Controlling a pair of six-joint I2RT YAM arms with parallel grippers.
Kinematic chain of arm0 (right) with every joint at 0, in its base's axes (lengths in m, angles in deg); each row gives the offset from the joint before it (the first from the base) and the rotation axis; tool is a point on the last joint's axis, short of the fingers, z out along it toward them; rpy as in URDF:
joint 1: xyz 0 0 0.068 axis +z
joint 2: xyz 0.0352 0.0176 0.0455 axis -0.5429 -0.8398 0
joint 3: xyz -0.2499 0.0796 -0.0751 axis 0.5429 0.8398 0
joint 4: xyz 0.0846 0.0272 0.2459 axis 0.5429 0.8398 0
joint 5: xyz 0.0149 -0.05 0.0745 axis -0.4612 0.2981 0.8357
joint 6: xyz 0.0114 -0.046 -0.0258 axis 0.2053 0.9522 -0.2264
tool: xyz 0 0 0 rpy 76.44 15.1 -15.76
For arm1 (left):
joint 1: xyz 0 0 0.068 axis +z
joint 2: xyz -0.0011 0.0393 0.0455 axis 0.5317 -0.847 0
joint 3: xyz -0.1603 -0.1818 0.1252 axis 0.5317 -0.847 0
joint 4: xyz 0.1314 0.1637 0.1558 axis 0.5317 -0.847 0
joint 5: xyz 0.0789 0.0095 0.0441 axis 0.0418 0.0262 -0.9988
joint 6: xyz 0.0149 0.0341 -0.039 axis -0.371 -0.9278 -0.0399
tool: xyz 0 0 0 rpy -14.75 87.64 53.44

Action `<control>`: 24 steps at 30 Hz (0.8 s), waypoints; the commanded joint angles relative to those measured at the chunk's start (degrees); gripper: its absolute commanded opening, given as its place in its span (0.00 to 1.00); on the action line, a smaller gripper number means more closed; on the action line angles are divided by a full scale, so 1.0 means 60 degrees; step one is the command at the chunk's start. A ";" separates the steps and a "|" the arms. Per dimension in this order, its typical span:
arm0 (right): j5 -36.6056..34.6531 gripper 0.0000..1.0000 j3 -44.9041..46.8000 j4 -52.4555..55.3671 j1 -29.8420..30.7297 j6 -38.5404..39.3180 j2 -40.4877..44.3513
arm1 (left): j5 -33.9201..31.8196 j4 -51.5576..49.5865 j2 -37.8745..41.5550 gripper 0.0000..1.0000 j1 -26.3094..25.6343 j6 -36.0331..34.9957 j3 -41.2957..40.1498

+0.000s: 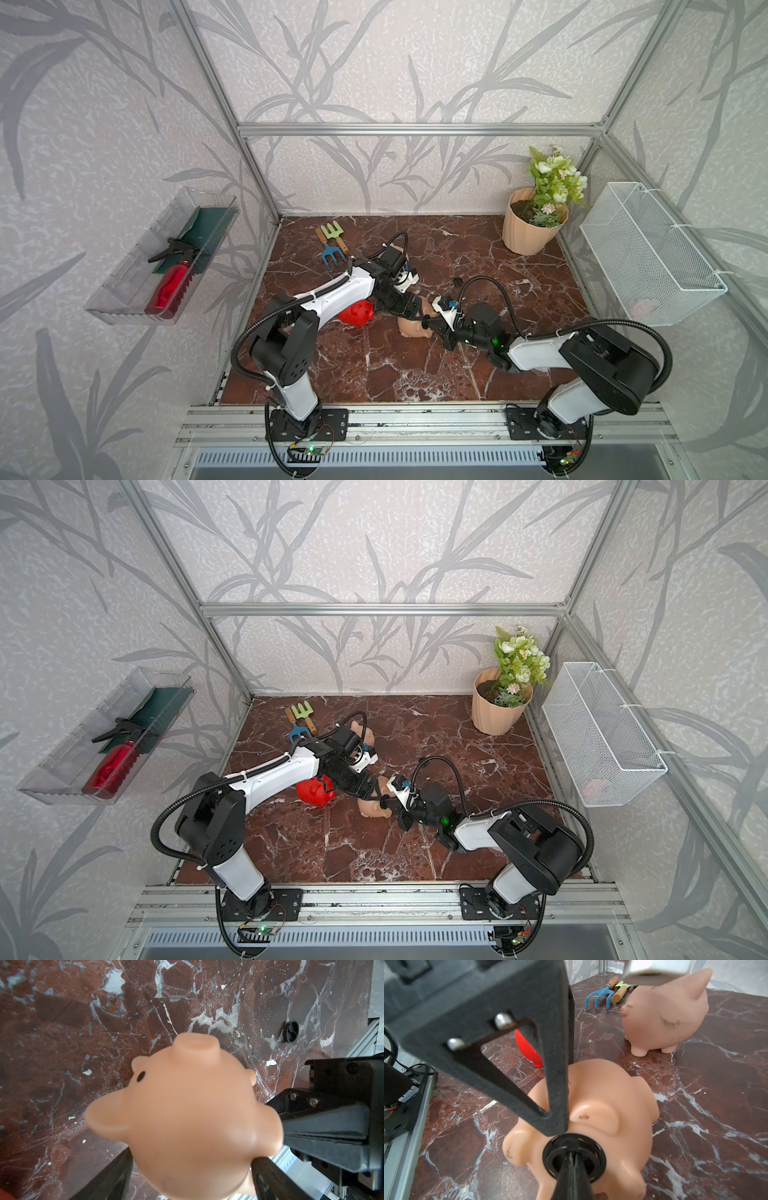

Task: Close piggy banks
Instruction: Screw the knob on the piggy bank.

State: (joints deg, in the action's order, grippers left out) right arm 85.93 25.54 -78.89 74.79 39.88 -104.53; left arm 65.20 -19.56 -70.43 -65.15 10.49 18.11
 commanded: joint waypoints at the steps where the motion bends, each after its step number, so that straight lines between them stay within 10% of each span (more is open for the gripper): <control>1: 0.0561 0.00 -0.0446 0.0623 0.0090 -0.0641 0.0200 | 0.0357 0.0064 -0.0115 0.86 -0.0158 -0.0039 -0.0016; 24: 0.0840 0.00 -0.1091 0.2463 0.0075 -0.0755 0.0545 | 0.0366 0.0233 0.0100 0.86 -0.0162 0.0006 -0.0302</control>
State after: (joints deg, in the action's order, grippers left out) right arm 87.04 20.75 -65.06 74.53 32.51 -101.38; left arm 65.18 -19.15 -69.97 -65.07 10.54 17.56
